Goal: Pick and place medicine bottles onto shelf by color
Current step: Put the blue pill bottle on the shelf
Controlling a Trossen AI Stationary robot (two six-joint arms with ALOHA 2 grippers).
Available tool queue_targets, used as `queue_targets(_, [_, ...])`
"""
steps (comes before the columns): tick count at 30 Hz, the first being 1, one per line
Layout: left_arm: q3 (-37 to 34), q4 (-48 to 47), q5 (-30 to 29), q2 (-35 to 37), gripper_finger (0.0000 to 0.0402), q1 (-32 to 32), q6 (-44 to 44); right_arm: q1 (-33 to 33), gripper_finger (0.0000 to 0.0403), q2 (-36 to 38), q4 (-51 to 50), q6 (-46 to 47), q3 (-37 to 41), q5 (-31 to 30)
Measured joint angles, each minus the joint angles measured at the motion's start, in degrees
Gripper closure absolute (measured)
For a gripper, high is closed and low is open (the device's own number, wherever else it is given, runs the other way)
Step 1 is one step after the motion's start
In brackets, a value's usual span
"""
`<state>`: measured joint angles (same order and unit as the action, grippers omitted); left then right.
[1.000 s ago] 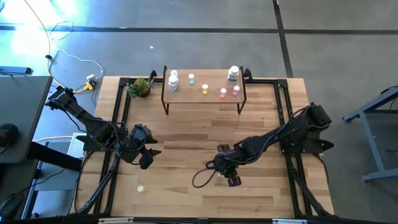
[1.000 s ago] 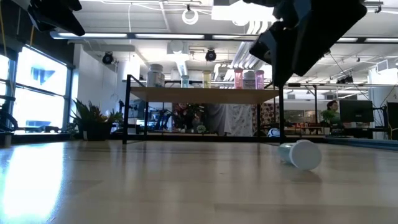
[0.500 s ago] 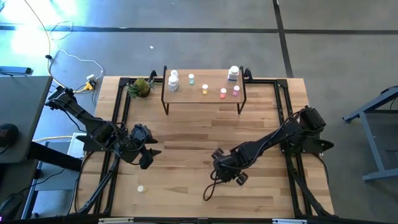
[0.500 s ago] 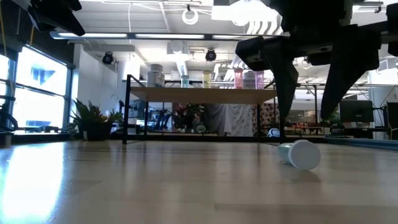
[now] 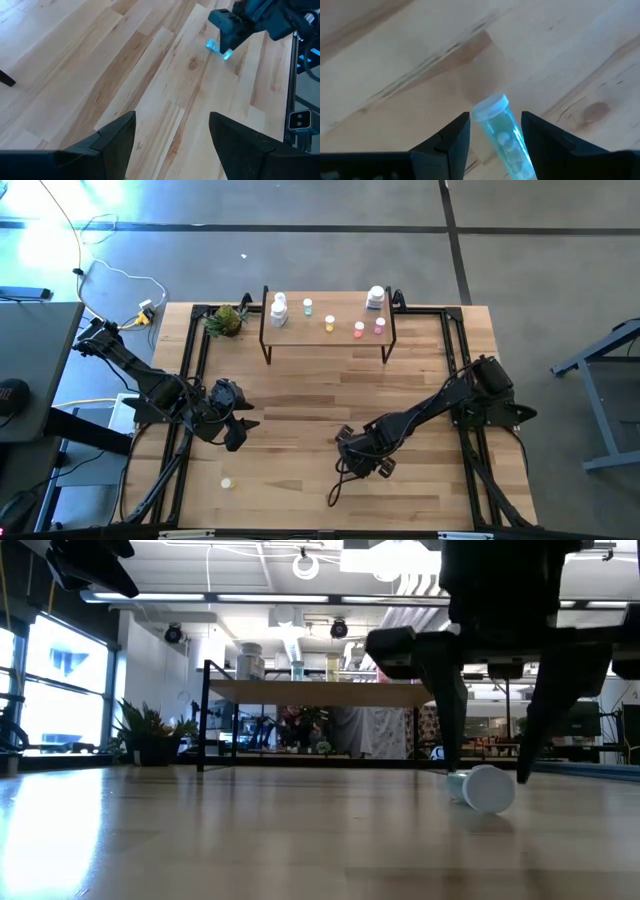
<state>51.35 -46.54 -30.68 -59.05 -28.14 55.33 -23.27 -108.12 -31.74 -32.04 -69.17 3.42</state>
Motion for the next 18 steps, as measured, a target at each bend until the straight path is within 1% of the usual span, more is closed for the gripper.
queue_targets(6, [0.0,-0.05,0.0,0.0,0.0158,0.0,-0.02,0.13,0.0244,-1.86,-0.58,0.05,0.0,-0.47])
queue_targets(10, [0.0,-0.14,-0.02,0.0,0.0158,0.0,-0.85,0.13,0.0273,-2.25,-0.59,0.53,0.0,-0.61])
queue_targets(15, [0.0,-0.18,-0.21,0.0,0.0158,0.0,-1.06,0.34,0.0316,-2.25,-0.35,6.24,-0.15,-0.61])
queue_targets(18, [0.0,-0.18,-0.54,0.0,0.0158,0.06,-1.03,0.41,0.0328,-2.25,-0.08,9.5,-0.17,-0.62])
